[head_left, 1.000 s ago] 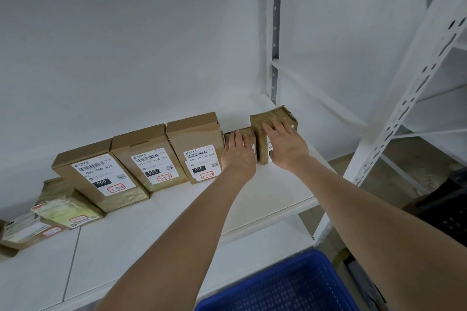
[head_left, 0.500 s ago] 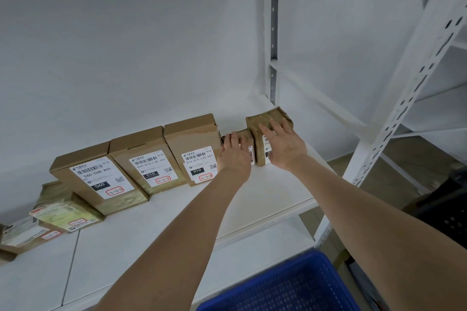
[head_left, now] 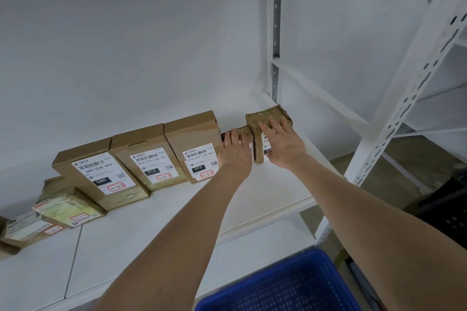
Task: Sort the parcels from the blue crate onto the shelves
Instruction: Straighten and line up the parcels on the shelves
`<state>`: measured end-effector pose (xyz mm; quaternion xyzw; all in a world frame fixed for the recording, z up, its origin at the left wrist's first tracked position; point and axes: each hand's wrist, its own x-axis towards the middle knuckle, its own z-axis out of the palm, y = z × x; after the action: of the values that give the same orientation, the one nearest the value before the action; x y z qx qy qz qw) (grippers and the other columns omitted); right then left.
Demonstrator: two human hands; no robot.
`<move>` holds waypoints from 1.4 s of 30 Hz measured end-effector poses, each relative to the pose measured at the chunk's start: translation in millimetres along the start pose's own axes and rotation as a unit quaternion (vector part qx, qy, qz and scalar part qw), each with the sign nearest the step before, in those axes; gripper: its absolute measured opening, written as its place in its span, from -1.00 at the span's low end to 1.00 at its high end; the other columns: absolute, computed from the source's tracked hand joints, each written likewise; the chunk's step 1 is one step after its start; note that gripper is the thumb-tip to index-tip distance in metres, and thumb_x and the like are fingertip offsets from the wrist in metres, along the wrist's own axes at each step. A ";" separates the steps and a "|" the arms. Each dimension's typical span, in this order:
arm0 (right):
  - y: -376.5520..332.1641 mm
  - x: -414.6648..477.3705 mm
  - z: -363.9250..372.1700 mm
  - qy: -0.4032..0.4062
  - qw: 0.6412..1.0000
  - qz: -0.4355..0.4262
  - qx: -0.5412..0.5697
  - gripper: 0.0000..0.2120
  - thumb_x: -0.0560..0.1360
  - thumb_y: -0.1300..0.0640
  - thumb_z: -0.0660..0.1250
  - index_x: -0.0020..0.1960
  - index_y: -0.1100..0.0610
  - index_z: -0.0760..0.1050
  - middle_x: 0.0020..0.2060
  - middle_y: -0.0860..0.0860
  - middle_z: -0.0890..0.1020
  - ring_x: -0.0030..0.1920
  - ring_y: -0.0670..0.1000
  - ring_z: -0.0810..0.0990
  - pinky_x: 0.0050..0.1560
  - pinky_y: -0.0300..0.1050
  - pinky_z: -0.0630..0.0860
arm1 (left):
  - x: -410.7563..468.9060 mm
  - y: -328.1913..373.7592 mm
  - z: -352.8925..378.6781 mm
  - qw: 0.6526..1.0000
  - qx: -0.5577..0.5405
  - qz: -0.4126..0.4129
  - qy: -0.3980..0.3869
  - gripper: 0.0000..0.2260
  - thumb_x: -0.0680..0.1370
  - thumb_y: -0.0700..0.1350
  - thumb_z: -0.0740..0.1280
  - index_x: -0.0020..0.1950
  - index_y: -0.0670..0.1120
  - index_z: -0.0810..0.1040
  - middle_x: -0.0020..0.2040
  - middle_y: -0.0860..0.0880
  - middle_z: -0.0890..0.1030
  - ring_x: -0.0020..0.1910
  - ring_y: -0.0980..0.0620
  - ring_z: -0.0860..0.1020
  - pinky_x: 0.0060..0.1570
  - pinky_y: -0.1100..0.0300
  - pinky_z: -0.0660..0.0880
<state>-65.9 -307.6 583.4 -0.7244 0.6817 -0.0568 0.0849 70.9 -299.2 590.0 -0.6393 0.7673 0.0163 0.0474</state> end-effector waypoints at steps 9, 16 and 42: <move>-1.7 -1.1 -1.9 -0.008 0.999 0.009 -0.053 -0.21 0.53 0.07 0.27 0.56 -0.09 -0.17 0.56 -0.02 -0.13 0.55 0.15 -0.19 0.53 0.06 -0.14 | -4.6 -4.9 -5.9 1.000 -0.012 0.009 -0.005 -0.29 0.53 -0.24 0.28 0.55 -0.17 -0.09 0.55 -0.17 -0.16 0.54 -0.11 -0.15 0.48 0.02 0.04; -24.2 -12.0 -13.4 0.033 0.998 0.009 -0.056 -0.17 0.47 0.05 0.35 0.56 -0.05 -0.11 0.55 0.01 -0.06 0.54 0.16 -0.18 0.51 0.14 -0.11 | -28.4 -15.8 -19.5 0.999 -0.045 0.018 0.005 -0.40 0.52 -0.28 0.26 0.51 -0.13 0.10 0.53 -0.11 -0.01 0.50 -0.10 0.08 0.24 -0.01 0.40; -341.3 -138.3 -4.4 0.168 0.974 -0.148 -0.023 -0.43 0.48 0.21 0.30 0.45 0.11 0.22 0.42 0.15 0.21 0.52 0.20 0.01 0.46 0.05 0.11 | -248.9 -307.3 -48.6 0.988 0.054 -0.047 0.136 -0.64 0.54 -0.20 0.21 0.35 -0.10 0.36 0.31 -0.06 0.37 0.25 -0.06 0.40 -0.08 0.13 0.43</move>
<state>258.3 -150.8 660.7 -0.7992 0.5725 -0.1742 -0.0565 414.8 -115.5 672.6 -0.6675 0.7354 -0.1144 -0.0226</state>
